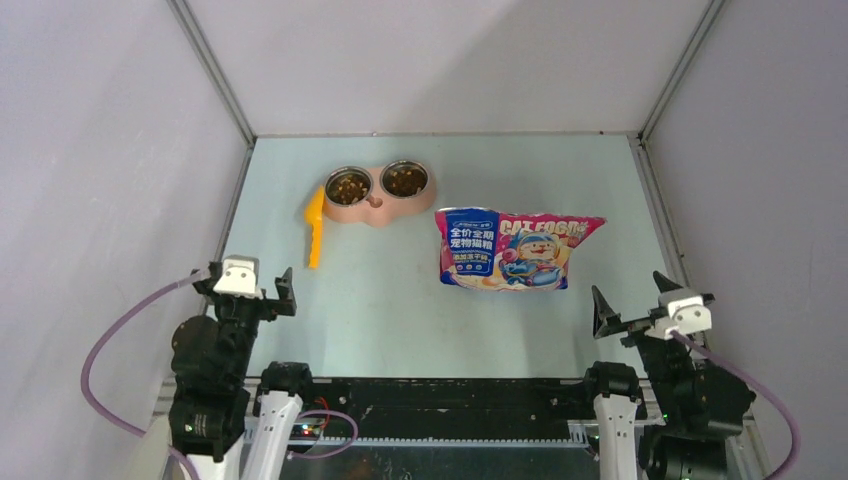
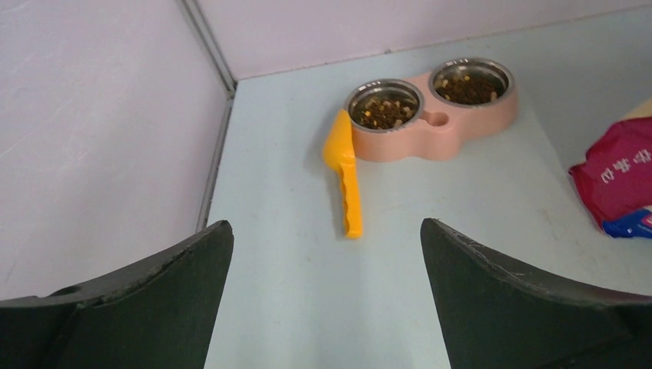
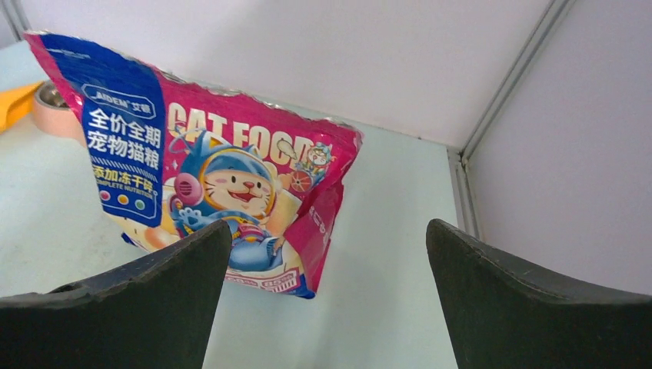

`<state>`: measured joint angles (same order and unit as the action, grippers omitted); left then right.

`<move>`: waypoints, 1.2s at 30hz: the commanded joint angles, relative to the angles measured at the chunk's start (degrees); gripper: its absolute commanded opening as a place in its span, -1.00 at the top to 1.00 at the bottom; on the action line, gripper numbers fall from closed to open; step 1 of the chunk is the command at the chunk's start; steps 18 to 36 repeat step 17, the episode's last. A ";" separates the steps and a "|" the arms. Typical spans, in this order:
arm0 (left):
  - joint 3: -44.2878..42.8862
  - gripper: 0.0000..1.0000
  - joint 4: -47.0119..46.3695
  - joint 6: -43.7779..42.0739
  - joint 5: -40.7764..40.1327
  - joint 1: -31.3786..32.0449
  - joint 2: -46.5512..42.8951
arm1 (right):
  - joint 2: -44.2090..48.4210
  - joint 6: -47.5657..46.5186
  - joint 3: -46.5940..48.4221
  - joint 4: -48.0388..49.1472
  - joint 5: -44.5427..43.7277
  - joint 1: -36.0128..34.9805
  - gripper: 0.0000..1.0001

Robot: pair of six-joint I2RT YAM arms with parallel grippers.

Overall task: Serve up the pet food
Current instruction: Reset both arms

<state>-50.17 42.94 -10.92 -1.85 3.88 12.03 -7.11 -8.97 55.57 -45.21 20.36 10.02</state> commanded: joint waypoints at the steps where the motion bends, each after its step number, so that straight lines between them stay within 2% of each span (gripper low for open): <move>1: 1.93 -0.99 -3.84 2.52 -0.69 -3.38 -4.31 | 3.15 4.88 -0.31 -1.18 1.32 0.89 -0.99; 4: 3.28 -1.00 -4.17 3.04 2.89 -7.20 -7.00 | 5.77 5.37 -0.49 -3.36 1.81 3.15 -0.99; 8: 5.31 -1.00 -4.27 3.35 5.56 -9.27 -9.93 | 6.76 6.32 -0.96 -3.89 0.01 4.71 -0.99; 14: 6.67 -0.99 -4.61 3.45 5.59 -9.62 -10.37 | 8.80 6.14 -2.98 -1.47 -5.36 5.07 -0.99; 36: 7.06 -0.99 -4.55 3.46 5.55 -9.69 -10.60 | 9.44 6.55 -4.65 -0.90 -4.85 5.09 -0.99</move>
